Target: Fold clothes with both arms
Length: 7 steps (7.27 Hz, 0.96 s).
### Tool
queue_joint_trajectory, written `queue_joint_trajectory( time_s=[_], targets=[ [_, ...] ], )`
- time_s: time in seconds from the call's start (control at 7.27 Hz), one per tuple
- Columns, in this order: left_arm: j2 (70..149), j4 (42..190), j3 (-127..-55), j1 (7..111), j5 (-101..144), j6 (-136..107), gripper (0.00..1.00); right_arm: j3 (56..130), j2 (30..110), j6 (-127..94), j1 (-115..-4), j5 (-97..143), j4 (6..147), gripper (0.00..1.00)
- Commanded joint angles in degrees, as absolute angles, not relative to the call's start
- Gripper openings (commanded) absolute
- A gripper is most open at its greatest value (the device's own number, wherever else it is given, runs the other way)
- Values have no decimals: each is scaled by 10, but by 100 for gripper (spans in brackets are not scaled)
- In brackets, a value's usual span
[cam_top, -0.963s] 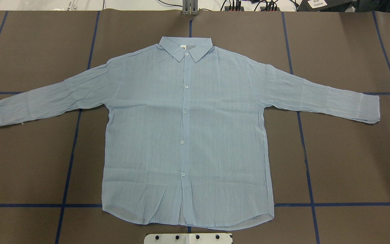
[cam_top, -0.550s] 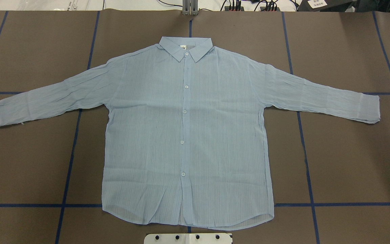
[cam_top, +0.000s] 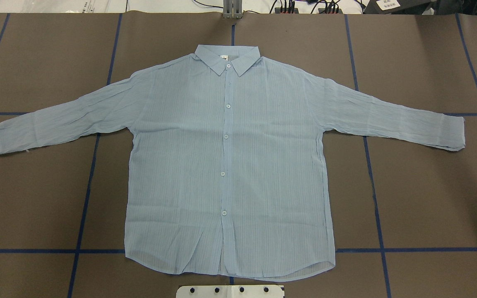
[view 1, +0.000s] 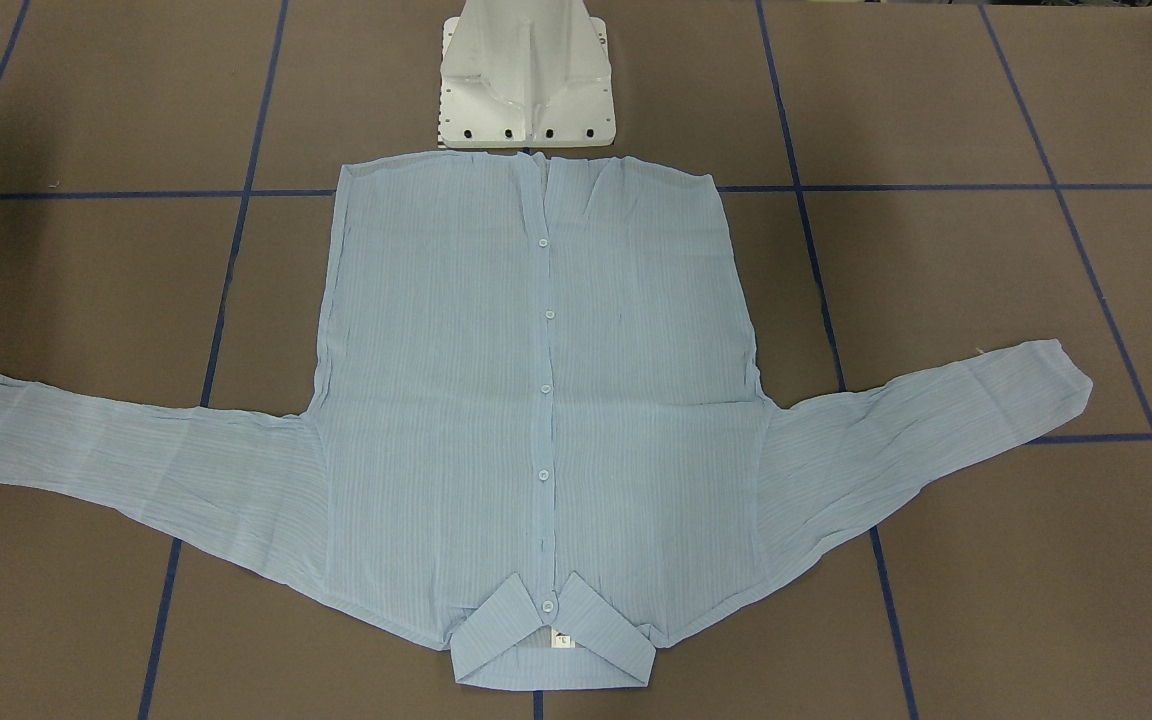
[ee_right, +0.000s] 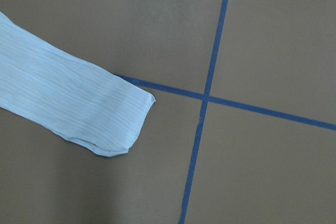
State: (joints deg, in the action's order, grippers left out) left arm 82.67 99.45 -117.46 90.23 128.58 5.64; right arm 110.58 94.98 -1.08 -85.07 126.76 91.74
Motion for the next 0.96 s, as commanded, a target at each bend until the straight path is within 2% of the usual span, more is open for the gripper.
queue_joint_trajectory(
  time_s=[0.0,0.14,0.55,0.83],
  targets=[
    [848,1069,-1150,903,1274,27,100,1094,923,-78,-849,1283,894,100],
    [858,1070,-1138,903,1274,13,100,1074,928,-123,-838,1309,802,100],
    [858,1070,-1140,903,1276,13,100,918,936,-382,-734,1262,477,99],
    [858,1070,-1138,903,1276,14,100,883,932,-496,-648,1166,414,93]
  ],
)
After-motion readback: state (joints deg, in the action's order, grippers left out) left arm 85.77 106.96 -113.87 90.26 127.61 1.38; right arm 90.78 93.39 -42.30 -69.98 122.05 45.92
